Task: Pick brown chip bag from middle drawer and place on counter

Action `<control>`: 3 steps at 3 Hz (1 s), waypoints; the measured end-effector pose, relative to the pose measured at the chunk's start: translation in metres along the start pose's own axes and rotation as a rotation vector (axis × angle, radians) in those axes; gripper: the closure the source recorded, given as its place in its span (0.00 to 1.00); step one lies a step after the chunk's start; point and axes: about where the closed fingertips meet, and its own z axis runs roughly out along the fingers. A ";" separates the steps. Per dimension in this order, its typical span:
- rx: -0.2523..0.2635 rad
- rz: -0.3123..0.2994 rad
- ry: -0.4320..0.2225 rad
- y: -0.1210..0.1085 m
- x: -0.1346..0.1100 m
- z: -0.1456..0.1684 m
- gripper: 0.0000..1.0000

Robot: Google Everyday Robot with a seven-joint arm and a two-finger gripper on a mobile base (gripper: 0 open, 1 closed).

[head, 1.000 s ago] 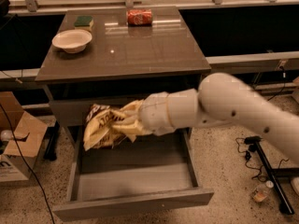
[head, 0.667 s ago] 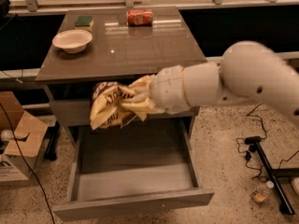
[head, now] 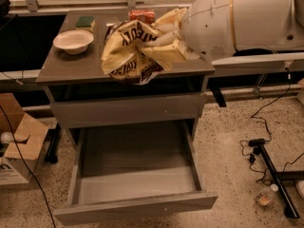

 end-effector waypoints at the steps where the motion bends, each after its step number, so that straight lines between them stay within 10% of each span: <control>1: 0.000 -0.001 0.000 0.000 0.000 0.000 1.00; 3: -0.019 -0.101 0.045 -0.058 0.005 0.009 1.00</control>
Offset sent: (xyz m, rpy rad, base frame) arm 0.0219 -0.0048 0.0139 -0.0574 -0.0248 0.0106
